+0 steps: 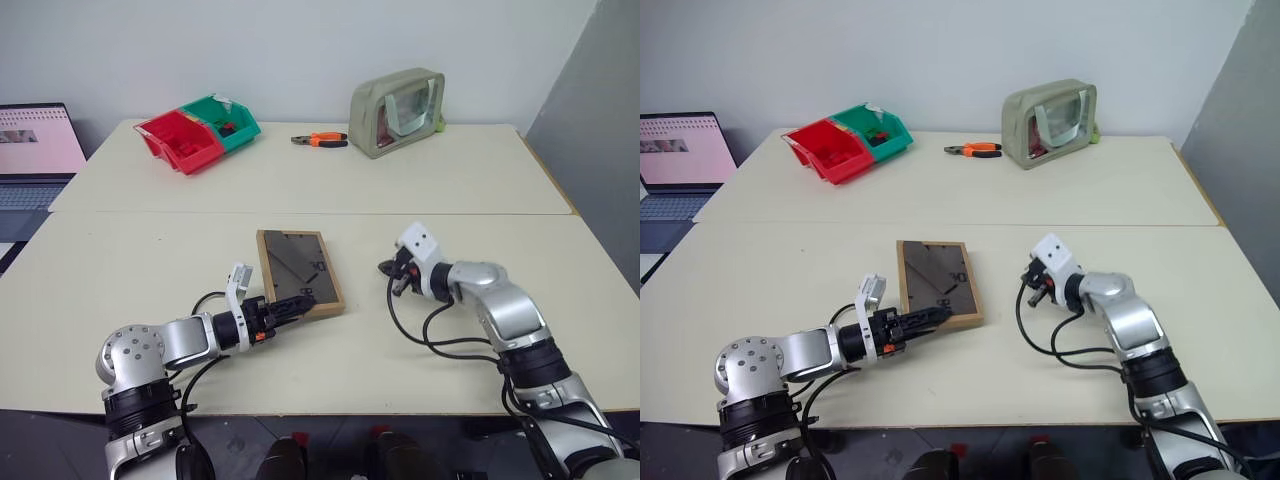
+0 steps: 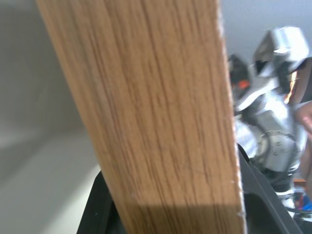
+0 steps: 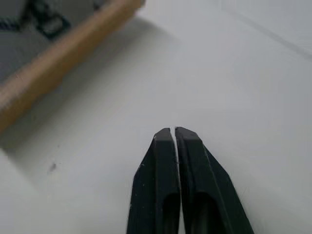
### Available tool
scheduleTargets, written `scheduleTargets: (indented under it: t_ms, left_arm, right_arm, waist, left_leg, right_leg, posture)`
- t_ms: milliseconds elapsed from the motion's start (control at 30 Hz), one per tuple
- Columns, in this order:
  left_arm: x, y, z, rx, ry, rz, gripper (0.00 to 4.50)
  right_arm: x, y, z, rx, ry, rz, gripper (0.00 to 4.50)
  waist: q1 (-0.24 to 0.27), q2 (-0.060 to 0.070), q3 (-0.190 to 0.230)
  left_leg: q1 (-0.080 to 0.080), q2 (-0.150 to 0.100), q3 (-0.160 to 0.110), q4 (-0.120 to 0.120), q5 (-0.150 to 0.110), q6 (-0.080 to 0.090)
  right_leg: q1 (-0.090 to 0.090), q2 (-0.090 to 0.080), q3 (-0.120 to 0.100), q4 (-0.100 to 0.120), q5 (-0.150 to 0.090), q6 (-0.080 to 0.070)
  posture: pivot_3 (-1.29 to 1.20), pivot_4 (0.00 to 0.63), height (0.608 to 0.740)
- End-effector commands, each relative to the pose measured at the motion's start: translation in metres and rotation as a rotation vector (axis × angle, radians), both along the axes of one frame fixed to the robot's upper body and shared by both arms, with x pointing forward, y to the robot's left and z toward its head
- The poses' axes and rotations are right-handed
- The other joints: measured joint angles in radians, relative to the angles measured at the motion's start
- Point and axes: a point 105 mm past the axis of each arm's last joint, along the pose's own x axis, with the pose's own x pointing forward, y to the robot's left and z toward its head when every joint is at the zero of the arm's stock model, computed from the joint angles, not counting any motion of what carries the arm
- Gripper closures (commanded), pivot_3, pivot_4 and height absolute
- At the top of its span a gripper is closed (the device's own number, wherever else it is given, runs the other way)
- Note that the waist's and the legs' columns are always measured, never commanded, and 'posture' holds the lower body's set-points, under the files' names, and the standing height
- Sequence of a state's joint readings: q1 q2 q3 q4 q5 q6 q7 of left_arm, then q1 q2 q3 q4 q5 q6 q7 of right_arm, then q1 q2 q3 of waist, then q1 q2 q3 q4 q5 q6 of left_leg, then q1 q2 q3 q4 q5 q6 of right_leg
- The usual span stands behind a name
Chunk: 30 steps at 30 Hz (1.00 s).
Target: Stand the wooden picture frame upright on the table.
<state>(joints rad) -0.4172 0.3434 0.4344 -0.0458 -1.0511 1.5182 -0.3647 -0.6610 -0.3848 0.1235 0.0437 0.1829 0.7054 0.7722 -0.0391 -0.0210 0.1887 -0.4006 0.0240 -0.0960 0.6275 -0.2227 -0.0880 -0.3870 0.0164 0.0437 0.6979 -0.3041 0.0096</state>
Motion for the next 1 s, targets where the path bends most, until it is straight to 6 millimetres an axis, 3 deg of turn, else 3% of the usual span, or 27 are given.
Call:
scheduleTargets:
  t_ms: [33,200,367,567,833,1000]
  left_arm:
    - [0.013,-0.01,0.045,0.032,-0.25,-0.037,3.11]
    - [0.024,-0.014,0.069,0.147,-0.459,-0.091,3.11]
    - [0.022,-0.016,0.073,0.297,-0.627,-0.209,3.11]
    - [0.018,-0.018,0.081,0.305,-0.725,-0.273,3.11]
    - [0.015,-0.019,0.084,0.309,-0.751,-0.308,3.11]
    - [0.013,-0.018,0.082,0.305,-0.734,-0.314,3.11]
  right_arm:
    - [-0.011,0.015,0.065,0.219,-0.037,0.151,3.4]
    - [-0.023,0.027,0.102,0.334,-0.004,0.315,2.35]
    - [-0.017,0.039,0.109,0.313,-0.037,0.361,1.31]
    - [-0.011,0.059,0.109,0.282,-0.076,0.408,0.05]
    - [-0.012,0.077,0.109,0.302,-0.081,0.466,0.05]
    - [-0.036,0.084,0.119,0.354,-0.047,0.579,0.05]
  waist:
    - [0.0,0.0,0.0]
    - [0.0,0.0,0.0]
    - [-0.001,0.0,0.0]
    - [-0.003,0.001,0.0]
    - [-0.004,0.001,0.001]
    - [-0.006,0.001,0.001]
  left_leg:
    - [0.0,0.0,0.0,0.0,0.0,0.0]
    - [-0.001,0.0,0.0,-0.001,0.0,-0.001]
    - [-0.001,0.0,0.001,-0.003,-0.001,0.002]
    - [-0.001,0.0,0.001,-0.003,-0.001,0.002]
    - [-0.002,0.001,0.001,-0.003,-0.001,0.002]
    - [-0.002,0.001,0.001,-0.003,-0.001,0.002]
  right_leg:
    - [0.0,0.0,0.0,0.0,0.0,0.0]
    - [0.0,0.0,0.0,-0.001,0.0,0.0]
    - [-0.001,0.0,0.0,-0.002,0.0,0.0]
    - [-0.002,0.0,0.0,-0.002,0.0,0.0]
    - [-0.002,0.0,0.0,-0.001,0.0,0.0]
    - [-0.002,0.0,0.0,-0.001,0.0,0.0]
  posture:
    - [0.0,0.15,0.74]
    - [0.0,0.15,0.74]
    - [0.0,0.15,0.74]
    - [0.0,0.15,0.74]
    - [0.0,0.15,0.74]
    - [0.0,0.15,0.74]
